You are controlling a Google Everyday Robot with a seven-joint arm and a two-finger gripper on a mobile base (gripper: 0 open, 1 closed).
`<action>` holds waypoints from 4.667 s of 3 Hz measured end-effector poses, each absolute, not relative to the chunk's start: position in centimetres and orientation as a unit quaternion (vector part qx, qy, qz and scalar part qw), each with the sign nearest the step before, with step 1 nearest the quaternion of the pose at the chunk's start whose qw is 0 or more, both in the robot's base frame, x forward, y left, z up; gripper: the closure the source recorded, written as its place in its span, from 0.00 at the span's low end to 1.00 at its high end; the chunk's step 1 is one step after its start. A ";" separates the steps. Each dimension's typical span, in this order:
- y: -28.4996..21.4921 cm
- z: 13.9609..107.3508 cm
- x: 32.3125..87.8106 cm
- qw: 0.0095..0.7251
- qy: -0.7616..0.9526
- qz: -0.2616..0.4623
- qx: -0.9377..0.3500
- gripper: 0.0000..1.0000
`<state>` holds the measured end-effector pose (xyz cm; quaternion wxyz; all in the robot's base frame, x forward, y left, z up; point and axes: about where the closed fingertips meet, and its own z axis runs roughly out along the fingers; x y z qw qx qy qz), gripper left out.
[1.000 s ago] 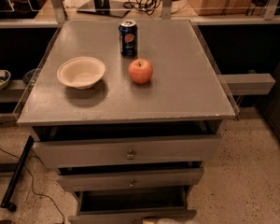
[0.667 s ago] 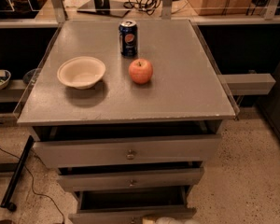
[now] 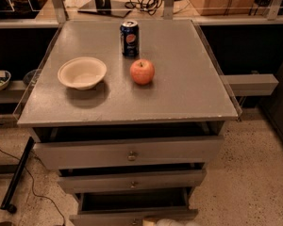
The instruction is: Close bottom drawer
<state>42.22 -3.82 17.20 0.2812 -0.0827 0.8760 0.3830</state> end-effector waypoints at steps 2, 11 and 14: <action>-3.5 17.8 42.9 0.293 0.872 0.383 -0.080 1.00; -1.8 19.7 50.5 0.370 0.847 0.379 -0.044 1.00; -3.6 20.0 47.4 0.359 0.855 0.374 -0.024 1.00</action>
Offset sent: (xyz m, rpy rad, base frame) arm 0.1551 0.0231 0.0849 0.0741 -0.2591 -0.1559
